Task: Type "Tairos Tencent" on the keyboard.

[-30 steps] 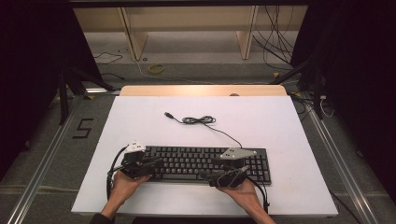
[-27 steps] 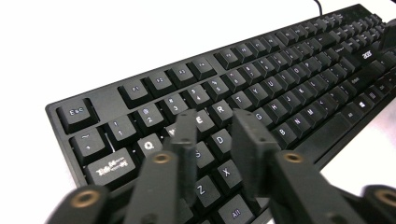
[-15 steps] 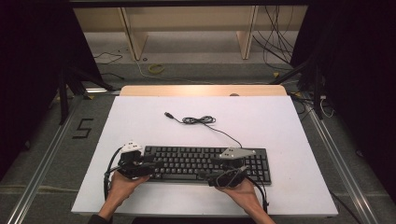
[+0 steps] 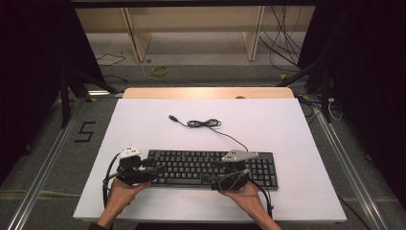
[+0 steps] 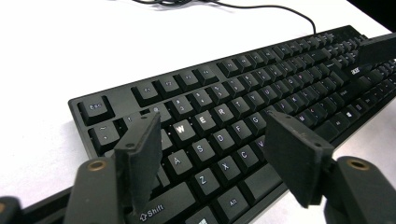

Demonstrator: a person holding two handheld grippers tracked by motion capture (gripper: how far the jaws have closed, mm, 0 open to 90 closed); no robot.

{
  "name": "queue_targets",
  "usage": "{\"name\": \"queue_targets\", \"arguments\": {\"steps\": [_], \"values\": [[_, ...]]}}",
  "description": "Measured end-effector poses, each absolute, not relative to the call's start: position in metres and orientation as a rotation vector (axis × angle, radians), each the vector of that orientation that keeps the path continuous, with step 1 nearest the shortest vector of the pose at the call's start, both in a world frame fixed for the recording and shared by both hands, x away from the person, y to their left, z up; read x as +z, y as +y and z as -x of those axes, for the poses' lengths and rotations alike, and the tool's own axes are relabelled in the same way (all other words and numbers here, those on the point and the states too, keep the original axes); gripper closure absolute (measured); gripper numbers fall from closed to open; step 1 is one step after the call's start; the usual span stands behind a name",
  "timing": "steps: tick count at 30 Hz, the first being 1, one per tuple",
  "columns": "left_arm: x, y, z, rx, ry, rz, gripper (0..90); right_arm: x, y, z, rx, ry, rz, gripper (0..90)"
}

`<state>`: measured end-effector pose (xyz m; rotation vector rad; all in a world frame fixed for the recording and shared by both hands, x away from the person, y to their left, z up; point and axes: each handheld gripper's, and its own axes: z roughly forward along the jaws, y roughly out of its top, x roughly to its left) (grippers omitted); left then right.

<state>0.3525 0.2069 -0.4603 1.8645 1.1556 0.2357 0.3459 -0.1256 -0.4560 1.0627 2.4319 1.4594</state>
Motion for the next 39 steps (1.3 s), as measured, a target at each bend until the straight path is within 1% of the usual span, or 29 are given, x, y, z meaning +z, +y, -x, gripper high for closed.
{"name": "queue_targets", "arguments": {"steps": [10,17,19,26,30,35,39], "values": [[-0.460,0.211,-0.348,0.239,1.166,-1.852,31.7,-0.454,-0.117,-0.353,1.467,2.446,-1.057,30.7],[-0.460,0.215,-0.344,0.241,1.169,-1.839,30.1,-0.453,-0.107,-0.356,1.477,2.463,-1.033,36.8],[-0.460,0.216,-0.342,0.246,1.165,-1.834,29.8,-0.453,-0.105,-0.356,1.479,2.469,-1.025,40.5],[-0.459,0.220,-0.338,0.258,1.165,-1.817,28.8,-0.455,-0.098,-0.355,1.486,2.500,-0.998,62.0],[-0.460,0.221,-0.335,0.260,1.162,-1.813,28.4,-0.459,-0.092,-0.353,1.460,2.530,-0.978,72.3],[-0.460,0.223,-0.333,0.262,1.160,-1.807,28.3,-0.463,-0.085,-0.351,1.428,2.561,-0.951,83.5],[-0.460,0.224,-0.331,0.265,1.164,-1.798,28.3,-0.467,-0.081,-0.350,1.405,2.585,-0.938,89.3]]}}
